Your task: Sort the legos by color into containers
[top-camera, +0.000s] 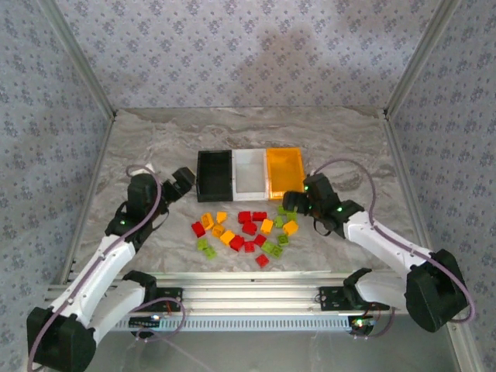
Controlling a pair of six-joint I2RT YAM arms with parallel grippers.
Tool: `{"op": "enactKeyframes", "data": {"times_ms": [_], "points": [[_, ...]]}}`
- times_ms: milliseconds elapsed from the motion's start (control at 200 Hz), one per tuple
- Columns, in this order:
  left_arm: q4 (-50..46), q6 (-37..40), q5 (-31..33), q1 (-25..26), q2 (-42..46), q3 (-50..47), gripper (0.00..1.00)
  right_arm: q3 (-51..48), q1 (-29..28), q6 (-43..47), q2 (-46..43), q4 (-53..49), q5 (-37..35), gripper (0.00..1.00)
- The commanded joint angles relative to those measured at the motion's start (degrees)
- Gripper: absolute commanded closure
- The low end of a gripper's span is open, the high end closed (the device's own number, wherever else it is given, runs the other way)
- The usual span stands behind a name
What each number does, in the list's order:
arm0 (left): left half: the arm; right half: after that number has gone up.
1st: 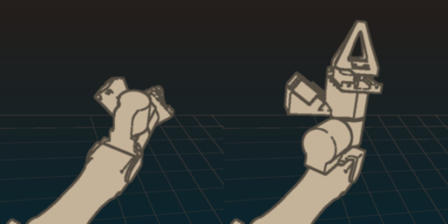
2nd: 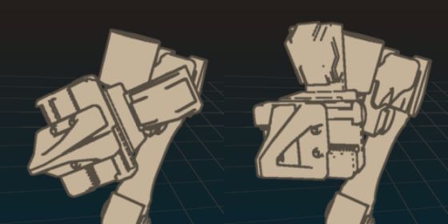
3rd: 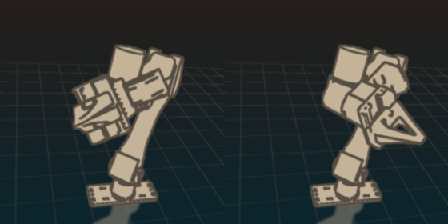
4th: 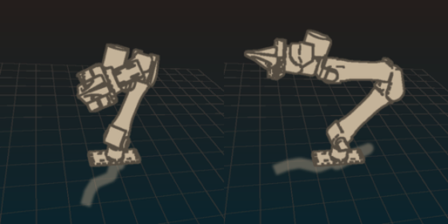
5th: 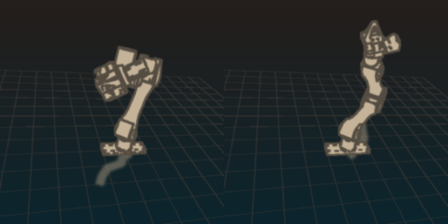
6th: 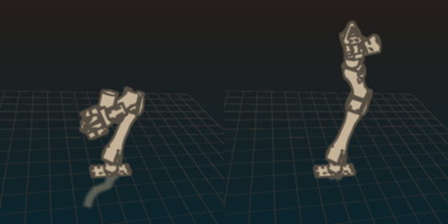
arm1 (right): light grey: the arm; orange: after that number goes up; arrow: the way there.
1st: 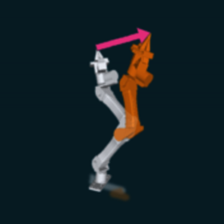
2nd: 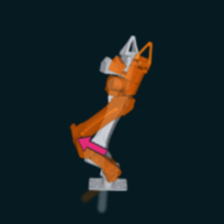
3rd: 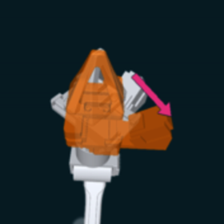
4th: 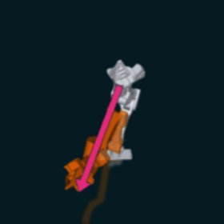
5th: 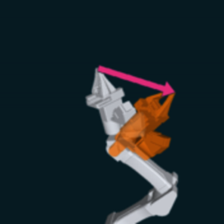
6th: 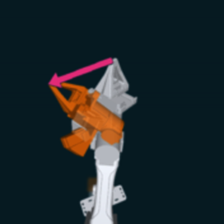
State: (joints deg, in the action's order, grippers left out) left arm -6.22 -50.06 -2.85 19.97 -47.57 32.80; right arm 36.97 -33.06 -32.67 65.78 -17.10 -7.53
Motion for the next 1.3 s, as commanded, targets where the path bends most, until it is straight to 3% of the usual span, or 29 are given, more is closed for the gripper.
{"op": "enactKeyframes", "data": {"times_ms": [0,185,700,1039,1199,1299], "points": [[-4.4,1.7,-2.6,3.0,1.8,-2.5,0.03,-2.1,-4.0,0.9,0.2,-4.3,0.2,0.09],[-7.8,2.0,-4.4,3.7,1.9,-3.8,0.04,-3.6,-7.9,1.5,3.1,-4.2,-1.7,0.14],[-7.3,2.2,-6.6,3.9,-1.3,-4.0,0.0,-2.1,-8.7,3.7,13.7,0.4,-1.7,0.3],[-8.8,3.0,-5.9,3.8,-1.5,-2.4,0.01,-2.4,-8.6,4.2,8.4,-2.0,-1.1,0.59],[-11.1,3.2,-5.3,3.8,-1.5,-0.9,0.0,1.4,-9.1,6.1,1.7,-7.0,-0.6,0.64],[-13.5,3.1,-4.3,3.9,-1.4,0.0,0.01,7.2,-9.7,8.0,2.3,-7.8,0.7,0.65]]}}
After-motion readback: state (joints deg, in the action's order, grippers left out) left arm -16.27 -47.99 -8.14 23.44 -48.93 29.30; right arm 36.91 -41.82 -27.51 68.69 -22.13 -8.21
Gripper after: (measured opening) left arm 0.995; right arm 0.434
